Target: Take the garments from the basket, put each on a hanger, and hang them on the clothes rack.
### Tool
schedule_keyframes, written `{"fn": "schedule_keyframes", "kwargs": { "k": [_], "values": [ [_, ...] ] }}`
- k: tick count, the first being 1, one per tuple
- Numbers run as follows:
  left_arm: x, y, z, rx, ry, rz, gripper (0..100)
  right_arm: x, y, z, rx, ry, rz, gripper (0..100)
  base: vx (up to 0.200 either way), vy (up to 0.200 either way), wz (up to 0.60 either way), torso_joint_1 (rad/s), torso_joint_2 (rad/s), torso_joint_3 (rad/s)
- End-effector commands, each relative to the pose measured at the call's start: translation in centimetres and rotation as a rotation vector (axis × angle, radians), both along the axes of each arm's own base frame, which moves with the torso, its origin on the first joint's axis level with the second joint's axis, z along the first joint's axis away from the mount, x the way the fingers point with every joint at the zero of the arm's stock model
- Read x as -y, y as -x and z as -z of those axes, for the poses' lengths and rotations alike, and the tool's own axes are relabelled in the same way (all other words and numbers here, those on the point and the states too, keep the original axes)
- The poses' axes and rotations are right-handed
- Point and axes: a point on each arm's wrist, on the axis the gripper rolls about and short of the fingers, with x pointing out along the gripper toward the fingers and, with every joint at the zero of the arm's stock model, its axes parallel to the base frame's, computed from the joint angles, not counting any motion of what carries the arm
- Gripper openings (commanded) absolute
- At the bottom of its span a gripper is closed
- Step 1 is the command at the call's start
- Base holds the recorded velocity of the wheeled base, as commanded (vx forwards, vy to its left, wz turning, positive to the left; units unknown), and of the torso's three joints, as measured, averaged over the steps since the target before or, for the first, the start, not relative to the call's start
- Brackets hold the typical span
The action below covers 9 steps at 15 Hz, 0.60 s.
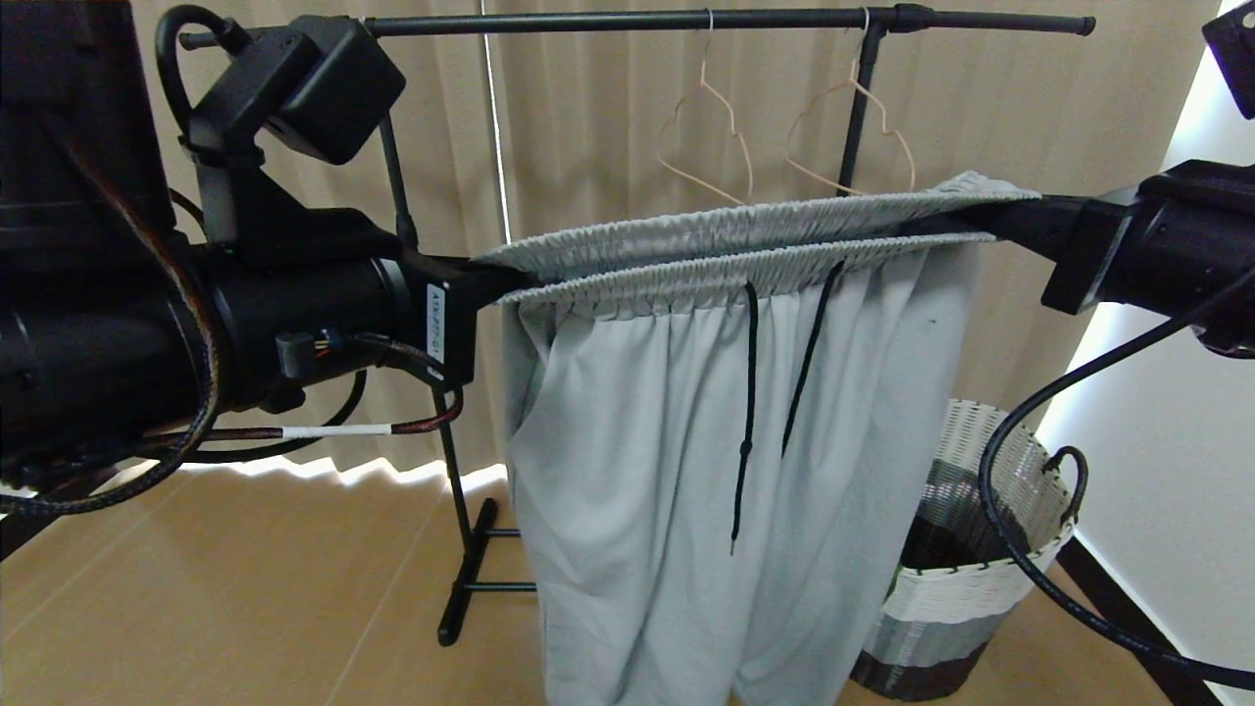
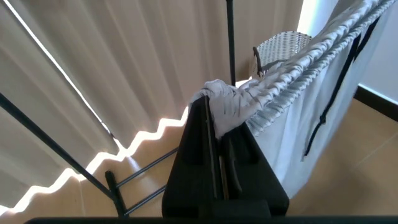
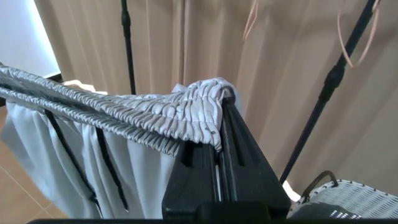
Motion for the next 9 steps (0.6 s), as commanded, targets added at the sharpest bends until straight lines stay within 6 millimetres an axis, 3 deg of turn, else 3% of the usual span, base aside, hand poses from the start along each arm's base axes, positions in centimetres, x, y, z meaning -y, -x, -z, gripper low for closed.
{"fn": "schedule_keyframes", "kwargs": {
  "k": [1, 4, 7, 9],
  "values": [
    [0.1, -0.1, 0.0, 0.0, -0.001, 0.0, 0, 0.2, 0.1, -0.1, 0.003, -0.001, 0.008, 0, 0.0, 0.0, 0.0, 0.0, 0.0, 0.0],
    [0.7, -0.9, 0.1, -0.006, -0.003, -0.001, 0, 1.3, 0.0, -0.2, 0.006, -0.002, 0.053, 0, 0.0, 0.0, 0.0, 0.0, 0.0, 0.0],
    [1.4, -1.7, -1.1, 0.024, 0.021, 0.002, 0, 1.7, 0.2, -0.3, 0.013, -0.005, 0.067, 0, 0.0, 0.0, 0.0, 0.0, 0.0, 0.0],
    [1.6, -1.8, -1.9, 0.053, 0.043, 0.01, 0, 2.1, 1.7, -1.2, 0.044, -0.015, 0.065, 0, 0.0, 0.0, 0.0, 0.0, 0.0, 0.0]
  ]
}}
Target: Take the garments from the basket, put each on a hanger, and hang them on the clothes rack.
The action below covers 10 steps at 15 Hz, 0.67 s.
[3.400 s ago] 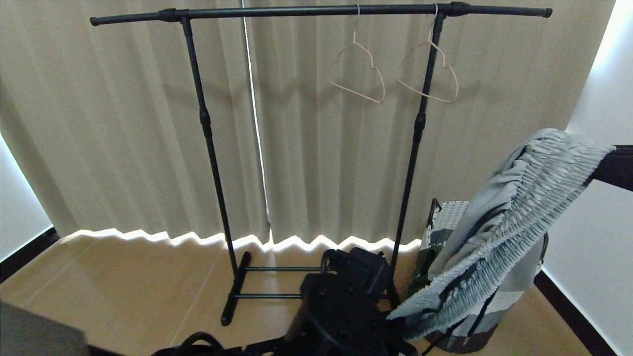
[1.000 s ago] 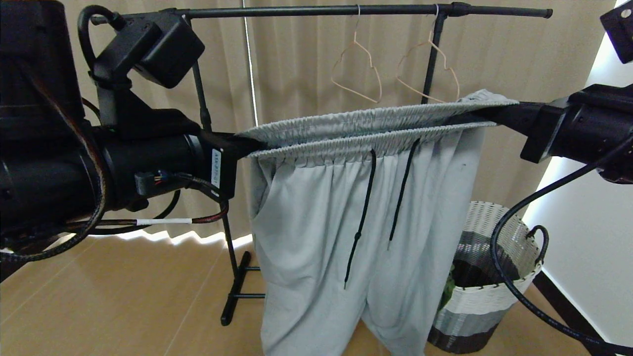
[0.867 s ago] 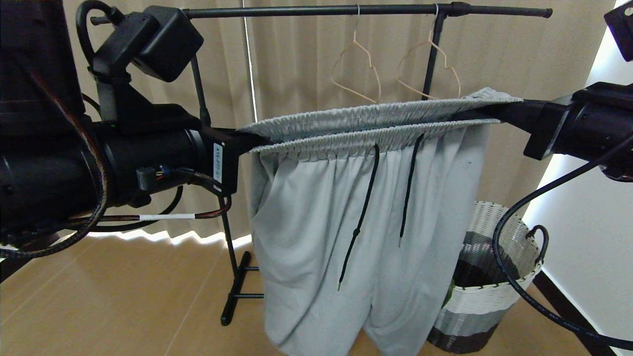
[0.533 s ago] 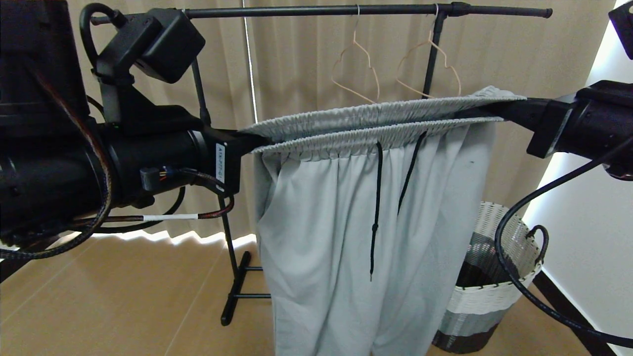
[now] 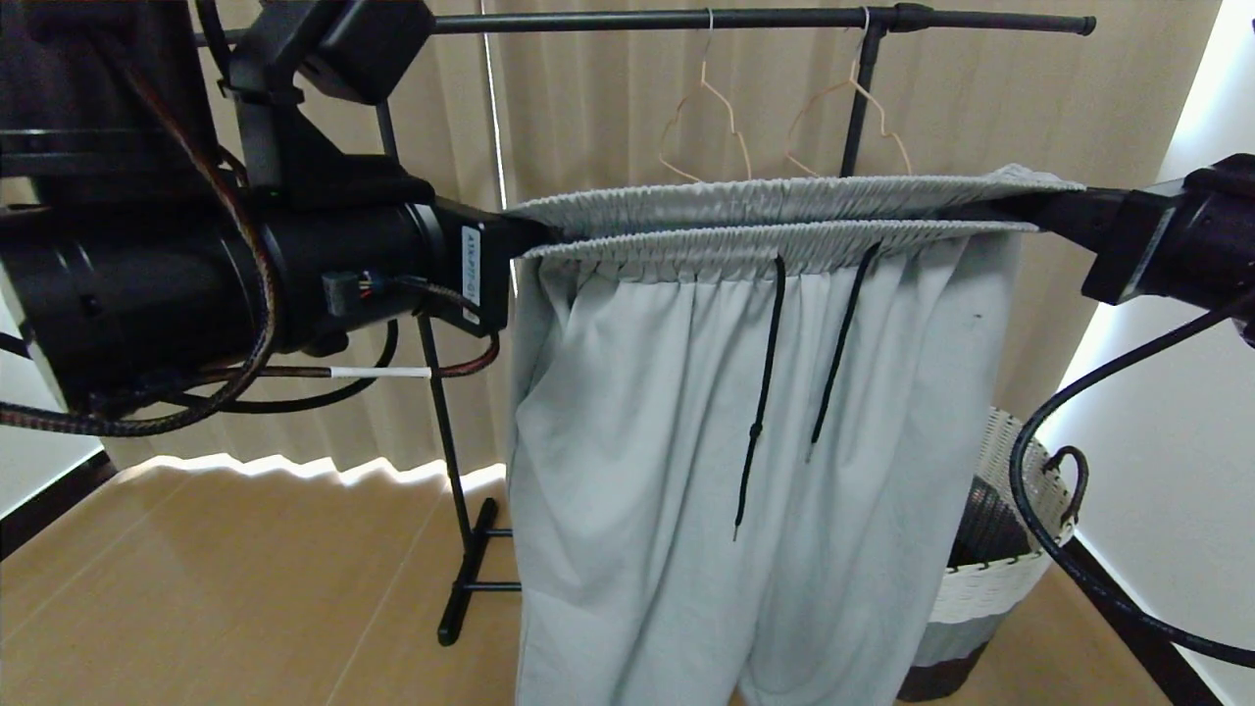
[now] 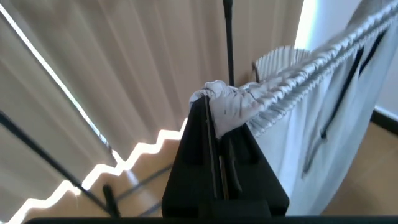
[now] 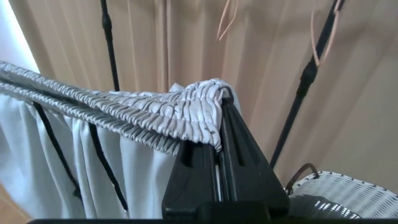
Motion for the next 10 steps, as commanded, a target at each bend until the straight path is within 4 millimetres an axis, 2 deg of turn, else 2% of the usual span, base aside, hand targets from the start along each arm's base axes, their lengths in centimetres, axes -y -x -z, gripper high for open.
{"fn": "schedule_keyframes", "kwargs": {
  "k": [1, 2, 6, 8, 10],
  "values": [
    [0.6, -0.6, -0.5, 0.02, 0.02, 0.002, 0, 0.7, 2.2, -1.1, 0.035, -0.009, -0.001, 0, 0.0, 0.0, 0.0, 0.0, 0.0, 0.0],
    [0.8, -0.8, -0.7, 0.028, 0.033, 0.003, 0, 0.8, 2.8, -1.4, 0.035, -0.009, -0.004, 0, 0.0, 0.0, 0.0, 0.0, 0.0, 0.0],
    [2.9, -3.6, -1.5, 0.023, 0.111, -0.051, 0, 1.3, 7.8, -1.5, -0.022, 0.027, -0.099, 0, 0.0, 0.0, 0.0, 0.0, 0.0, 0.0],
    [3.5, -4.6, -1.3, 0.021, 0.11, -0.063, 0, 1.2, 9.5, -1.0, -0.042, 0.032, -0.222, 0, 0.0, 0.0, 0.0, 0.0, 0.0, 0.0],
    [3.8, -5.0, -1.1, 0.017, 0.108, -0.063, 0, 1.1, 10.3, -0.4, -0.057, 0.036, -0.298, 0, 0.0, 0.0, 0.0, 0.0, 0.0, 0.0]
  ]
}}
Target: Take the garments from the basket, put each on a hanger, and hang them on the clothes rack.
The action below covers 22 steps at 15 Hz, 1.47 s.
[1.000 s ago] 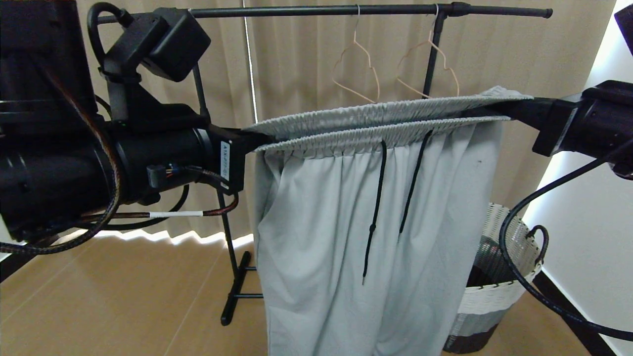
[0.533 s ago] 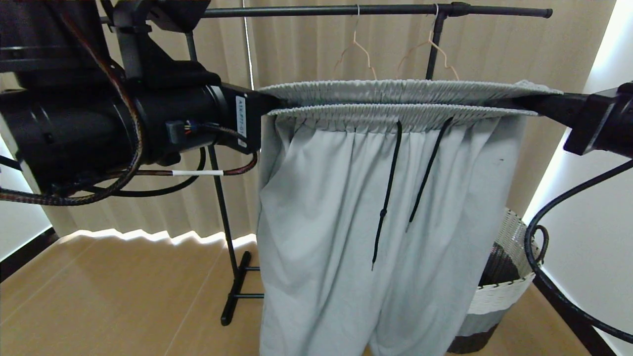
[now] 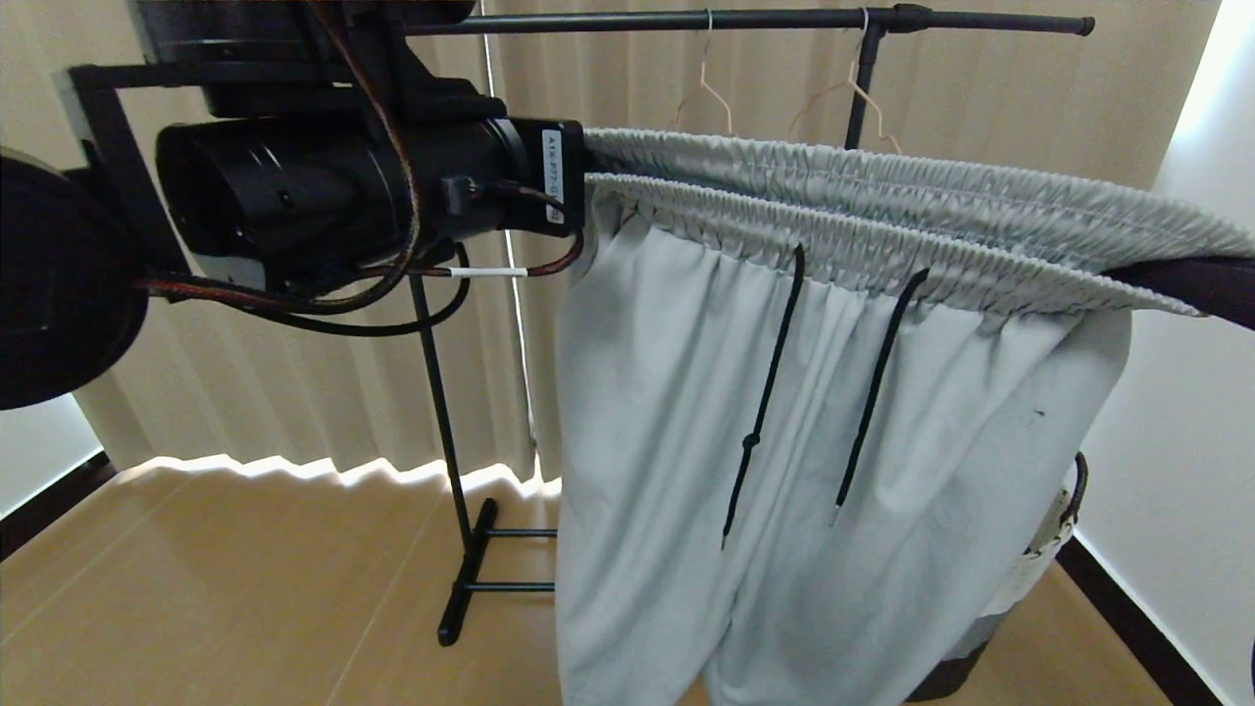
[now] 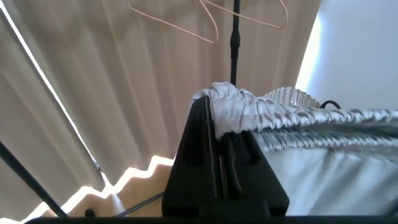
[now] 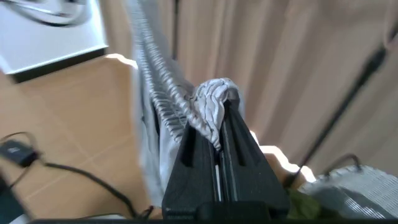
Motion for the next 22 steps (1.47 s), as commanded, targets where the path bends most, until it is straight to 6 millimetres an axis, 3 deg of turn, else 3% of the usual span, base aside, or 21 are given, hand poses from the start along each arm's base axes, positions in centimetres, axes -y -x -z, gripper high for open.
{"fn": "schedule_keyframes", "kwargs": {
  "k": [1, 3, 7, 11, 14, 18, 22],
  "values": [
    [0.7, -1.0, 0.9, -0.02, -0.013, -0.003, 0, 0.2, 1.5, 0.1, 0.017, -0.009, -0.049, 0, 0.0, 0.0, 0.0, 0.0, 0.0, 0.0],
    [0.5, -0.7, 1.0, -0.036, -0.012, -0.003, 0, -0.2, 0.5, 0.3, 0.004, -0.002, -0.04, 0, 0.0, 0.0, 0.0, 0.0, 0.0, 0.0],
    [-1.3, 1.4, 0.4, -0.065, -0.032, -0.005, 0, -0.1, -3.4, 0.9, 0.025, 0.039, 0.083, 0, 0.0, 0.0, 0.0, 0.0, 0.0, 0.0],
    [-3.7, 5.1, -0.2, -0.13, -0.069, 0.097, 0, -1.3, -9.0, 0.7, 0.085, 0.003, 0.127, 0, 0.0, 0.0, 0.0, 0.0, 0.0, 0.0],
    [-5.3, 7.9, 0.3, -0.176, -0.082, 0.248, 0, -2.3, -12.1, 0.3, 0.119, -0.088, 0.128, 0, 0.0, 0.0, 0.0, 0.0, 0.0, 0.0],
    [-5.5, 10.9, 0.4, -0.165, -0.073, 0.418, 0, -3.2, -14.3, 0.2, 0.145, -0.113, 0.116, 0, 0.0, 0.0, 0.0, 0.0, 0.0, 0.0],
    [-4.7, 12.2, 0.3, -0.155, -0.074, 0.49, 0, -4.4, -14.8, 0.1, 0.145, -0.12, 0.082, 0, 0.0, 0.0, 0.0, 0.0, 0.0, 0.0]
  ]
}}
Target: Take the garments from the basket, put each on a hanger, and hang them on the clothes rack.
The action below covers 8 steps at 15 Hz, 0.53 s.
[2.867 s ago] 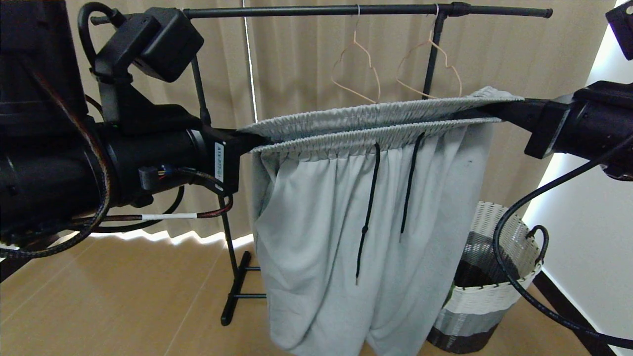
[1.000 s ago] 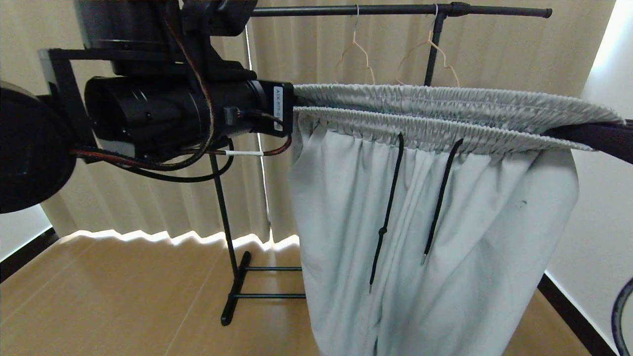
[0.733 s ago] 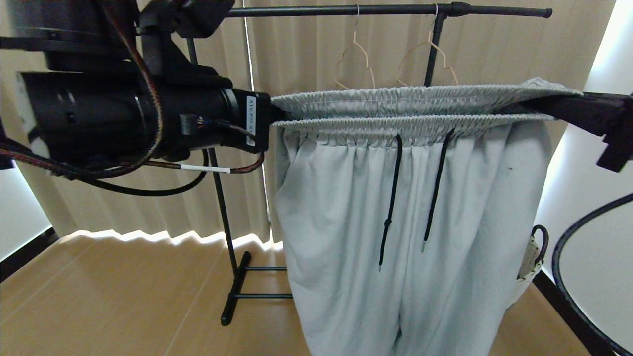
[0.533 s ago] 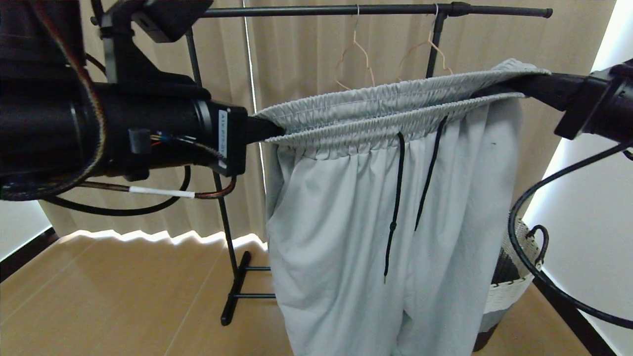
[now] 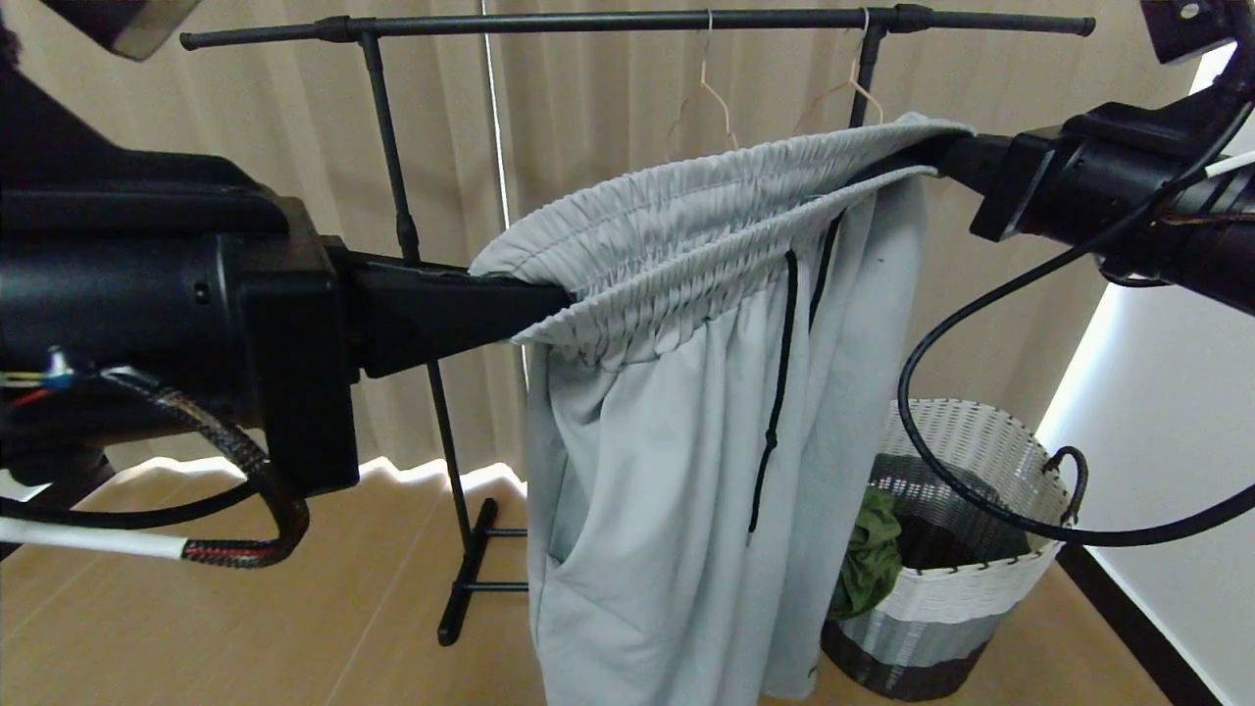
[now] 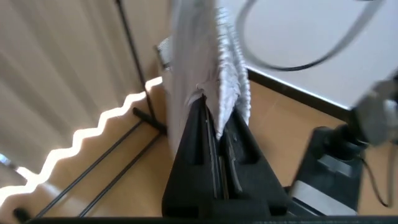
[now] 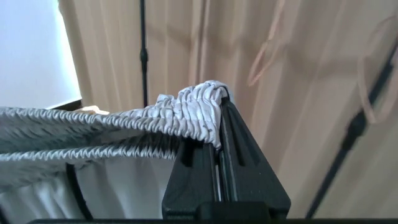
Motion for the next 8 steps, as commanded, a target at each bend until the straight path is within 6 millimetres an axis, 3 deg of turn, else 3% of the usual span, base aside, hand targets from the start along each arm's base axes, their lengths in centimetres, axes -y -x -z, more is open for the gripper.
{"fn": "schedule_keyframes", "kwargs": {
  "k": [1, 5, 8],
  "values": [
    [-0.1, 0.5, -0.2, 0.008, 0.009, 0.016, 0, -0.5, -0.6, 0.4, -0.014, 0.004, -0.009, 0, 0.0, 0.0, 0.0, 0.0, 0.0, 0.0],
    [-0.3, 0.0, -0.2, 0.013, 0.004, -0.027, 0, 0.6, 0.2, -0.3, -0.004, 0.005, 0.033, 0, 0.0, 0.0, 0.0, 0.0, 0.0, 0.0],
    [-0.3, -2.3, -1.2, 0.043, 0.008, -0.193, 0, 2.3, 2.2, -2.2, 0.011, 0.002, 0.076, 0, 0.0, 0.0, 0.0, 0.0, 0.0, 0.0]
  ]
}}
